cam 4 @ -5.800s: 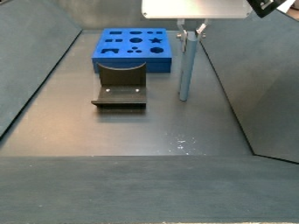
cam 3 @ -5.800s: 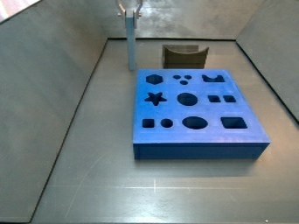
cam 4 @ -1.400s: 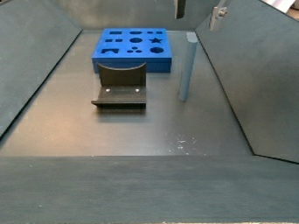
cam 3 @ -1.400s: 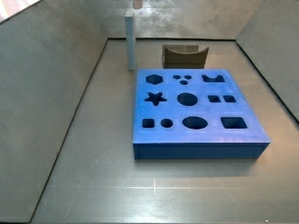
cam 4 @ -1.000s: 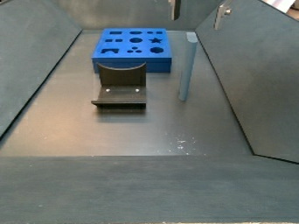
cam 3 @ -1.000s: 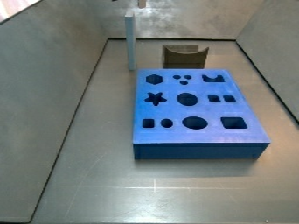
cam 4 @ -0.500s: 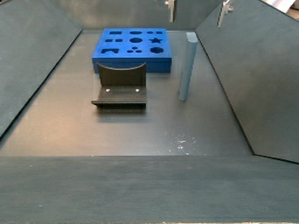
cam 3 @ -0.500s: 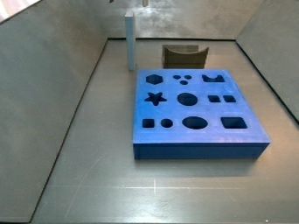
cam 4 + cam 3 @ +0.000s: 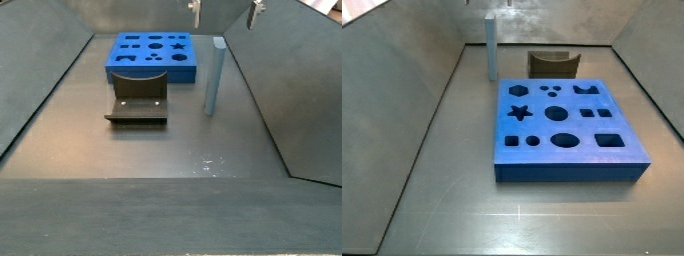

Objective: Pick up the square-circle object. Move up. Place the square-circle object on the fixture. Regrasp the square-circle object. Rotate the square-circle object. Move to above the board. Insert the square-circle object.
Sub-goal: Rotate the square-circle object.

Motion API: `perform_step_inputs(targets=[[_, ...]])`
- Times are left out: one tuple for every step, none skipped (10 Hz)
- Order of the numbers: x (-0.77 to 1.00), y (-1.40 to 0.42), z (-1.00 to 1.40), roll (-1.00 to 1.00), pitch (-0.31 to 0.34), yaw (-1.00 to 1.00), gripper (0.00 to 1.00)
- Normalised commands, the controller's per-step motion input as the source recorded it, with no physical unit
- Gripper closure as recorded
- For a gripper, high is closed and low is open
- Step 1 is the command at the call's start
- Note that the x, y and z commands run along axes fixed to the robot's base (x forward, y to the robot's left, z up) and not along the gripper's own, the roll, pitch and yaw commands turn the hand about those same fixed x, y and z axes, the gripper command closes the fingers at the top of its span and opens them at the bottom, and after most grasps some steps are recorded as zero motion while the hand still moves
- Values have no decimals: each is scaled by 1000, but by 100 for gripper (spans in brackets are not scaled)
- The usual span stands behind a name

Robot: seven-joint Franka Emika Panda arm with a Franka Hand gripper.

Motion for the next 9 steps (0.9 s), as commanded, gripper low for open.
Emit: perform_step_inputs(targets=[[0,0,-1000,-58,36,156,0],[10,2,-1000,-55,24,107,0],[25,5,-1000,-44,-6,81,0],[18,2,-889,-24,-30,62,0],[11,0,-733,-9,-43,52,0],[9,2,-520,12,-55,45,0],[11,3,-366,25,-56,40,0],[14,4,-265,34,-56,37,0],[0,0,0,48,-44,30,100]])
